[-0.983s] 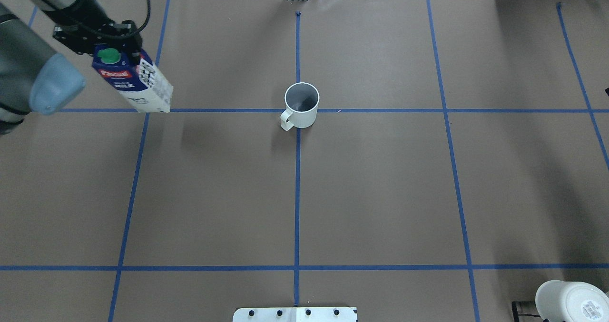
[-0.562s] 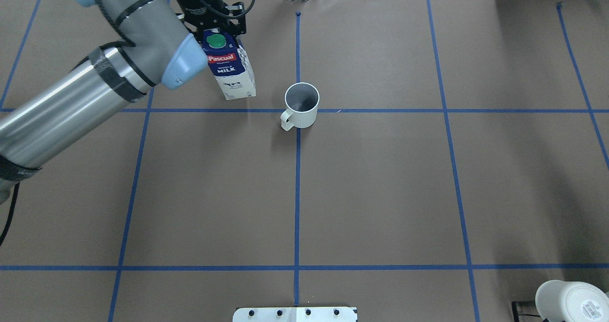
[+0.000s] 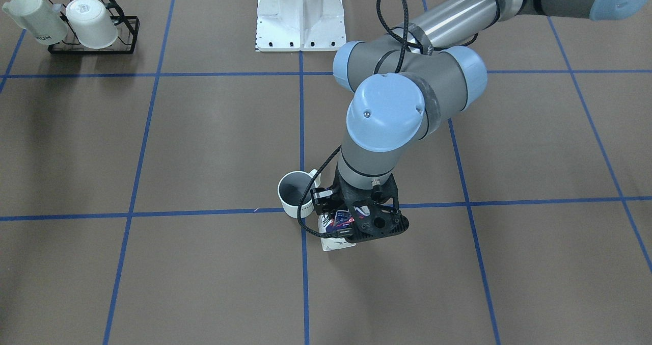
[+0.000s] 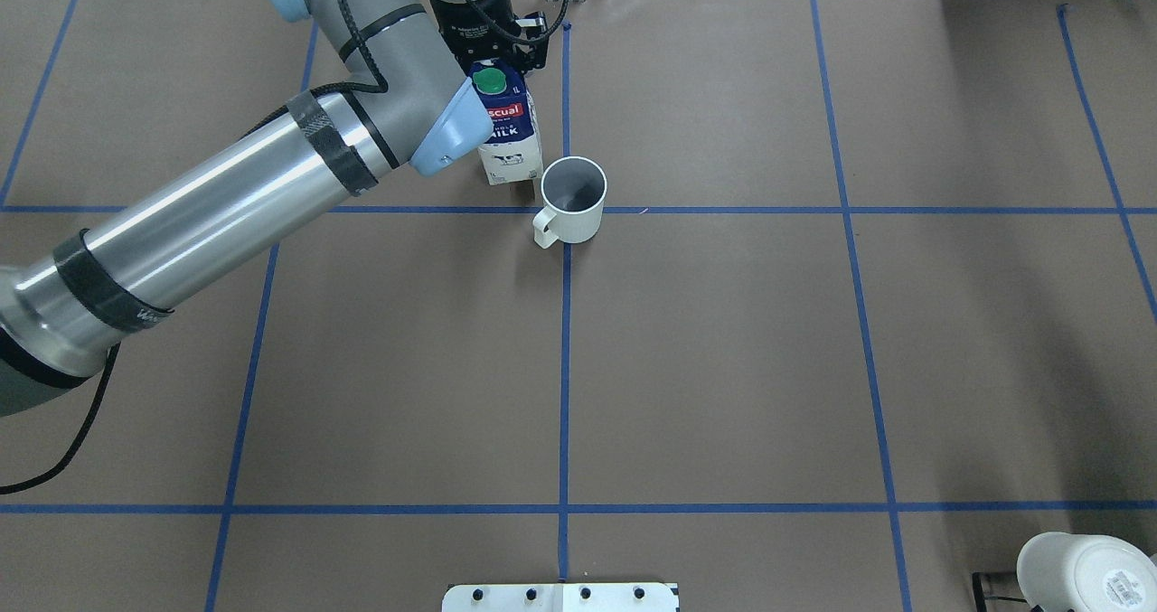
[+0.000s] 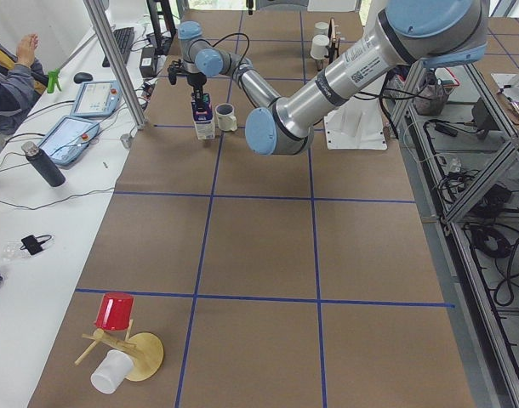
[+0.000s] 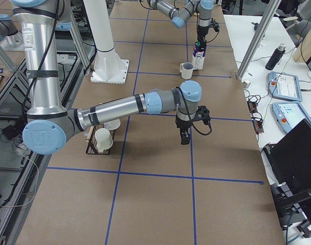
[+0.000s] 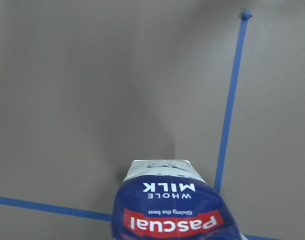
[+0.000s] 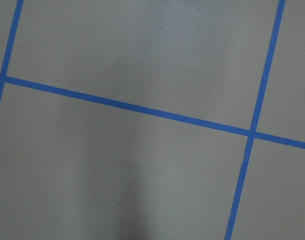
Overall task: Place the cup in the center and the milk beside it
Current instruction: 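Carry the milk carton with the left gripper beside the mug, farther from the robot, then open the left gripper and withdraw it from the carton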
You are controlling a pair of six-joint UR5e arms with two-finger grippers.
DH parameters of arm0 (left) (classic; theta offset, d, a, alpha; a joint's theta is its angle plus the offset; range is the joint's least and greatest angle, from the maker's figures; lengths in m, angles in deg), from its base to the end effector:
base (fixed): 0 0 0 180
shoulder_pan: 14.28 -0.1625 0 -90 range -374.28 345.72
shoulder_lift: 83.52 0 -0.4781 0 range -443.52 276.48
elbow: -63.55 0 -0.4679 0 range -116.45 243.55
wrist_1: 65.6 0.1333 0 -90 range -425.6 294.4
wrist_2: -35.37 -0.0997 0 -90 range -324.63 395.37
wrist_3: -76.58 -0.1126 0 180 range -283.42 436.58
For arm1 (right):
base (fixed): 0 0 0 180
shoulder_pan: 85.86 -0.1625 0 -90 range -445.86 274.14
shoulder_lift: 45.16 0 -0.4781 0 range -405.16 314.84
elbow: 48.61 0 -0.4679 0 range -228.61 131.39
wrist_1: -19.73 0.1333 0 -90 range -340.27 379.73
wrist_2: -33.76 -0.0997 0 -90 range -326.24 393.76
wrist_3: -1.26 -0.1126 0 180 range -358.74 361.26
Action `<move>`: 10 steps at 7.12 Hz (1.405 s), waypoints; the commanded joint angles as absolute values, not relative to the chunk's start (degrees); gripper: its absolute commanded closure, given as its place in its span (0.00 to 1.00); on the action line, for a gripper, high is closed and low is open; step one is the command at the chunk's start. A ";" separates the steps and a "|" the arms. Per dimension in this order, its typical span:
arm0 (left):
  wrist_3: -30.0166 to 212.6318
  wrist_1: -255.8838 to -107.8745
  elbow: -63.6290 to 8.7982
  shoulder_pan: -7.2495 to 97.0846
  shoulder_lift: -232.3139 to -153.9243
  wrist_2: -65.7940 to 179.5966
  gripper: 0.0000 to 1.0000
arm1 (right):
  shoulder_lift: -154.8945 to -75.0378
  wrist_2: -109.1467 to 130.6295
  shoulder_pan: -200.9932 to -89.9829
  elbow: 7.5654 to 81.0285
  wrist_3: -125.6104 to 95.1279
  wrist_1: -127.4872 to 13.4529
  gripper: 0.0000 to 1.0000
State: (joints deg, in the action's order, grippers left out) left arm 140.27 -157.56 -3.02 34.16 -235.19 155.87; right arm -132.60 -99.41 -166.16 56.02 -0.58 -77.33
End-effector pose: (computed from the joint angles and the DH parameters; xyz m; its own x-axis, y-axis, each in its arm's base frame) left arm 0.5581 -0.7442 0.1095 0.6436 -0.1503 -0.7504 0.1585 0.9854 -0.0614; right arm -0.0424 -0.5821 0.5651 0.7036 -0.2102 0.6788 0.1433 0.9776 0.1542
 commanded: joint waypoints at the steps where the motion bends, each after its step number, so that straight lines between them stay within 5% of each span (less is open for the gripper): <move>1: 140.21 -158.15 -2.63 33.71 -235.31 155.25 0.56 | -132.61 -99.39 -166.10 55.98 -0.59 -77.30 0.00; 3: 139.60 -158.24 -2.89 33.62 -235.31 155.25 0.03 | -132.52 -99.39 -166.10 55.98 -0.59 -77.30 0.00; 6: 139.94 -157.45 -5.77 34.06 -234.79 155.25 0.02 | -132.35 -99.48 -165.75 55.63 -0.59 -77.30 0.00; 10: 139.60 -156.39 -39.89 39.23 -206.84 156.83 0.02 | -131.91 -99.22 -165.49 55.37 -0.59 -77.30 0.00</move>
State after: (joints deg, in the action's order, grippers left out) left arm 140.13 -156.75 -28.47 37.49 -217.11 156.43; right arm -131.97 -99.30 -165.64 55.45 -0.59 -77.30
